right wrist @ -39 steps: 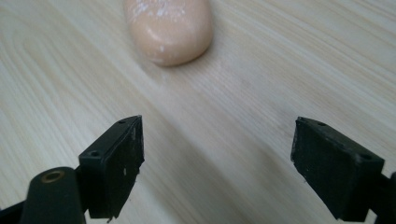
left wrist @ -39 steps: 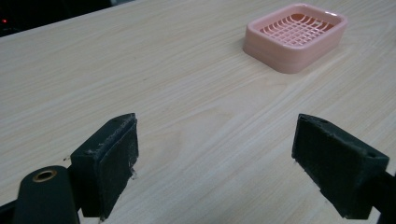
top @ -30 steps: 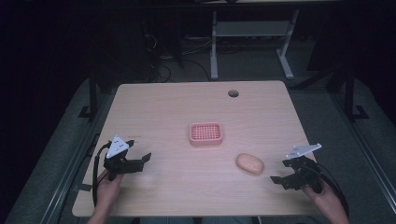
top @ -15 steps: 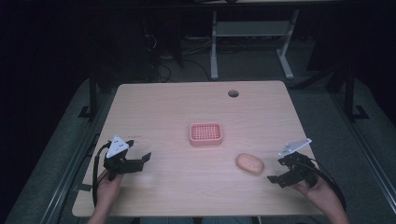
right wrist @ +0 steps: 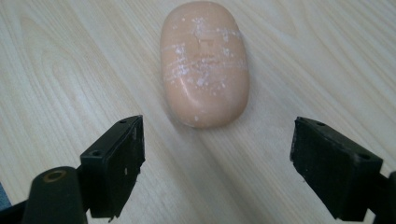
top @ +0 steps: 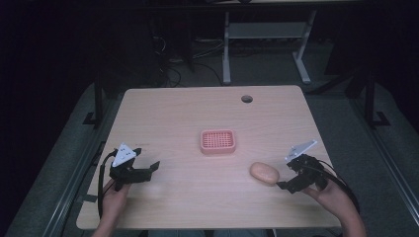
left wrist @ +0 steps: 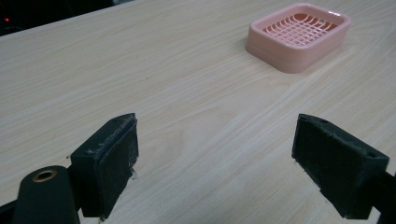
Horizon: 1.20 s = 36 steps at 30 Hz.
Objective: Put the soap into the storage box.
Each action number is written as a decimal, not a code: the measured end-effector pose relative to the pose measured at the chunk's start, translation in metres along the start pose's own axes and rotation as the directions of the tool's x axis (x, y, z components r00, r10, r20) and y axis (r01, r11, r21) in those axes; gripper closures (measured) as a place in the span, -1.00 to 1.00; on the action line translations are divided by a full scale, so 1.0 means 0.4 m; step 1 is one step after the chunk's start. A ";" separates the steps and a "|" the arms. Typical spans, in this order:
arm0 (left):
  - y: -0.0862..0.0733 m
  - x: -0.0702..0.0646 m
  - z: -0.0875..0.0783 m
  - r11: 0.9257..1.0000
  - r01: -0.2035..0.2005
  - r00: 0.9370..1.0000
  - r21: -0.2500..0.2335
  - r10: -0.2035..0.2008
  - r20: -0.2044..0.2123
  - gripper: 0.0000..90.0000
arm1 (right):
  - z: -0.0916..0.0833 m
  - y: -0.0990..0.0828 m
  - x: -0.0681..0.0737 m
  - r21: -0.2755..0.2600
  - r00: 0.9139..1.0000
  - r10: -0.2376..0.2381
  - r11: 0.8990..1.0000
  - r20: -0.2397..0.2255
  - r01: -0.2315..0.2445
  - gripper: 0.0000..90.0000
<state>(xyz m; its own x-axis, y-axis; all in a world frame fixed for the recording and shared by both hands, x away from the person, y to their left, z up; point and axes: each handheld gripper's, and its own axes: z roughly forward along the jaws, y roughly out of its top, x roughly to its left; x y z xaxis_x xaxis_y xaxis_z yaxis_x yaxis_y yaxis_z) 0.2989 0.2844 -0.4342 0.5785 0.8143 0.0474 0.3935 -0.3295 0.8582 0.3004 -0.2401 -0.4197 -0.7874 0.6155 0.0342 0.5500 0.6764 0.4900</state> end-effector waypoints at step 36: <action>0.001 0.002 -0.001 1.000 0.006 1.000 -0.007 -0.006 0.000 -0.68 | 0.060 0.135 0.024 0.102 0.990 -0.135 0.985 -0.034 0.138 -0.56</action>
<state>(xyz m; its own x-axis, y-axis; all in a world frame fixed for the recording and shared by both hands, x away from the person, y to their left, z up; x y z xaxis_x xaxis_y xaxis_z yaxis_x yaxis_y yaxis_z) 0.2990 0.2850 -0.4336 0.5764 0.8161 0.0421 0.3919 -0.3213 0.8621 0.3292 -0.1881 -0.4137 -0.8637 0.5041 -0.0025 0.4614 0.7924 0.3990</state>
